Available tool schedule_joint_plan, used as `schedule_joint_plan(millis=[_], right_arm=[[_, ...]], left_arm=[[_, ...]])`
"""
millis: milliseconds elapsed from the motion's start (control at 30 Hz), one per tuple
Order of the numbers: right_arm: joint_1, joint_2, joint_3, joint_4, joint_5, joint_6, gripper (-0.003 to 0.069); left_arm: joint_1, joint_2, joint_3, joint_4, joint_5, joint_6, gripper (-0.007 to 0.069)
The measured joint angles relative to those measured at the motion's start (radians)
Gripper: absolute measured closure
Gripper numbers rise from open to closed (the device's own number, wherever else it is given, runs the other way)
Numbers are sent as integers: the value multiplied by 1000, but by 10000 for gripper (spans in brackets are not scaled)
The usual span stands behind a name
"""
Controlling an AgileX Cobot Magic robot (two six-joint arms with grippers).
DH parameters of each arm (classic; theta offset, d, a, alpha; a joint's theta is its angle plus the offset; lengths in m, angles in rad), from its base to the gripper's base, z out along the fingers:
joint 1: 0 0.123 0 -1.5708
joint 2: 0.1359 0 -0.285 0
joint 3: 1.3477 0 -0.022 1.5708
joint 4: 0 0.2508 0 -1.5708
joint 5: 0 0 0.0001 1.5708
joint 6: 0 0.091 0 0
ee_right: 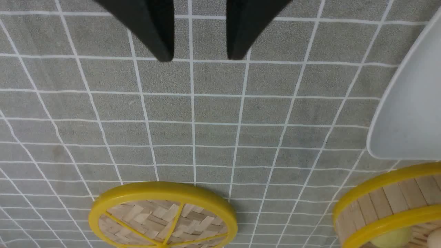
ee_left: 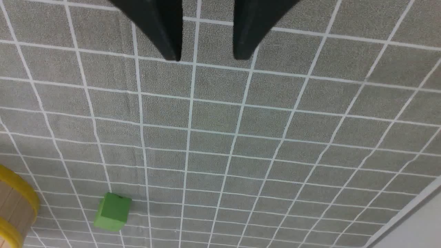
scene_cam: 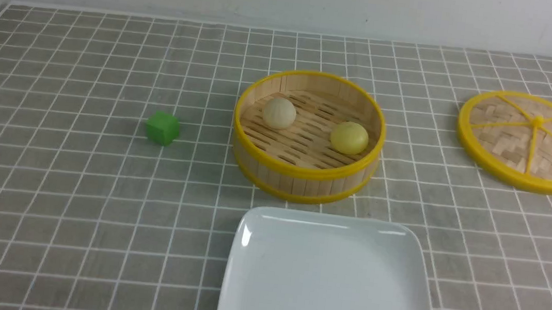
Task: Put the steamed buns into the plate on the grey tablecloth.
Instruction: 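Reach toward a bun in the bamboo steamer with the right gripper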
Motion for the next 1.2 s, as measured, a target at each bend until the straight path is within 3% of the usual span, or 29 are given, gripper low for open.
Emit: schedule_joint_plan(millis=[833,1200], right_arm=[[0,0,0,0,0,0,420],[0,0,0,0,0,0,420]], left_arm=[[0,0,0,0,0,0,384],[0,0,2,173,1,0,384]])
